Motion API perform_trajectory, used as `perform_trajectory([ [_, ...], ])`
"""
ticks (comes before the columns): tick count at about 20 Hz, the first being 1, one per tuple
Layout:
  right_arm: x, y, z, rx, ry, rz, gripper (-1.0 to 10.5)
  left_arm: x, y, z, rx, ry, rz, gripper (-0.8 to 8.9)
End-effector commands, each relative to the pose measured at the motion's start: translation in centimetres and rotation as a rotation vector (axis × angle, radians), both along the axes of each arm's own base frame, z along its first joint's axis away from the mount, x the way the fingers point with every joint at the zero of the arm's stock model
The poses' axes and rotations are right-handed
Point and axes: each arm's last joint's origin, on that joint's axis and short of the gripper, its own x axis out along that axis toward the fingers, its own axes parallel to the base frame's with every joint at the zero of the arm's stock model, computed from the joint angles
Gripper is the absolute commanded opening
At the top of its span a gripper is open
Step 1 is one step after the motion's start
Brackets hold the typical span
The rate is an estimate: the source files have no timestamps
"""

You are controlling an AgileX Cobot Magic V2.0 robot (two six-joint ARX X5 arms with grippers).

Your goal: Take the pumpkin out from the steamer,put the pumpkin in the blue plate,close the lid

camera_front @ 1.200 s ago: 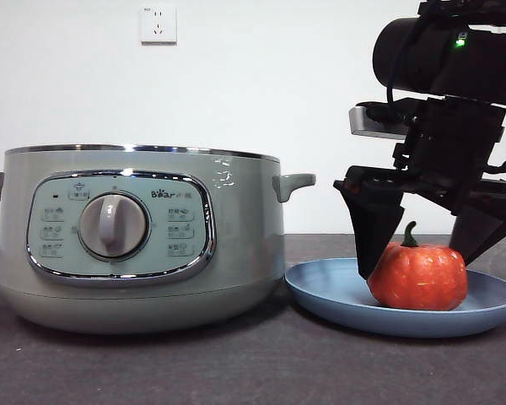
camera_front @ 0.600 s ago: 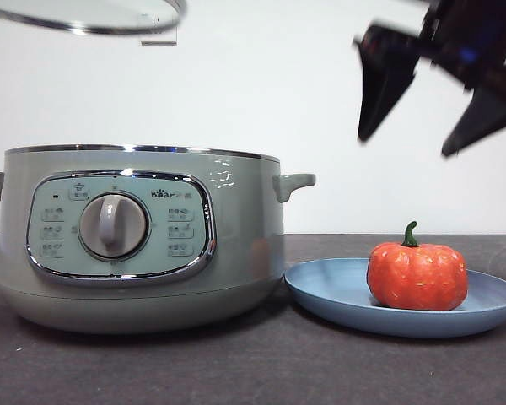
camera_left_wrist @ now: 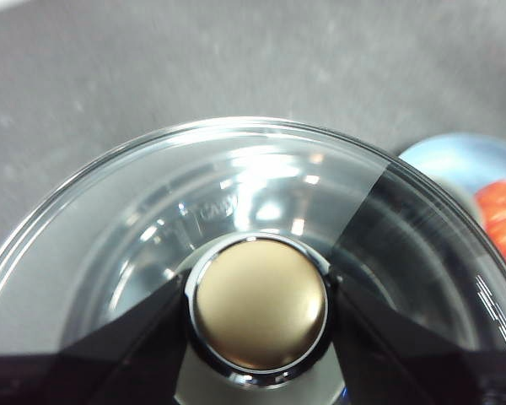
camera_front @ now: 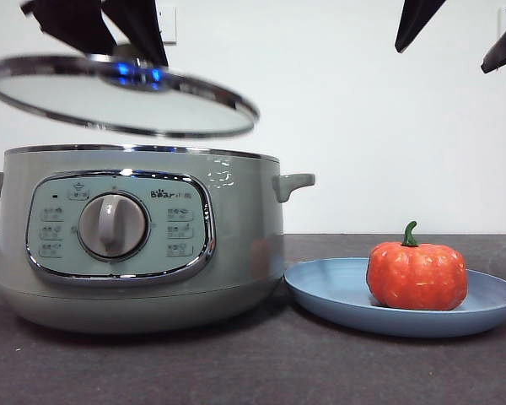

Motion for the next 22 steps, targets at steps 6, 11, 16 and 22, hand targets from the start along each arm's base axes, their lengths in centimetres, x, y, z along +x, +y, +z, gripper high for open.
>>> perform_trajectory([
  [6,0.0,0.0,-0.1,0.007,-0.001,-0.008,5.9,2.0,-1.5,-1.8,-0.003,0.039,-0.04,-0.08],
  [11,0.0,0.0,-0.1,0.006,-0.001,-0.009,5.9,2.5,-1.9,-3.5,0.03,0.132,-0.056,-0.08],
  [16,0.0,0.0,-0.1,0.005,-0.003,-0.011,5.9,1.9,-1.3,-4.1,0.092,0.215,-0.066,-0.08],
  [22,0.0,0.0,0.0,0.01,-0.013,-0.011,5.9,1.9,-1.2,-4.2,0.097,0.227,-0.065,-0.08],
])
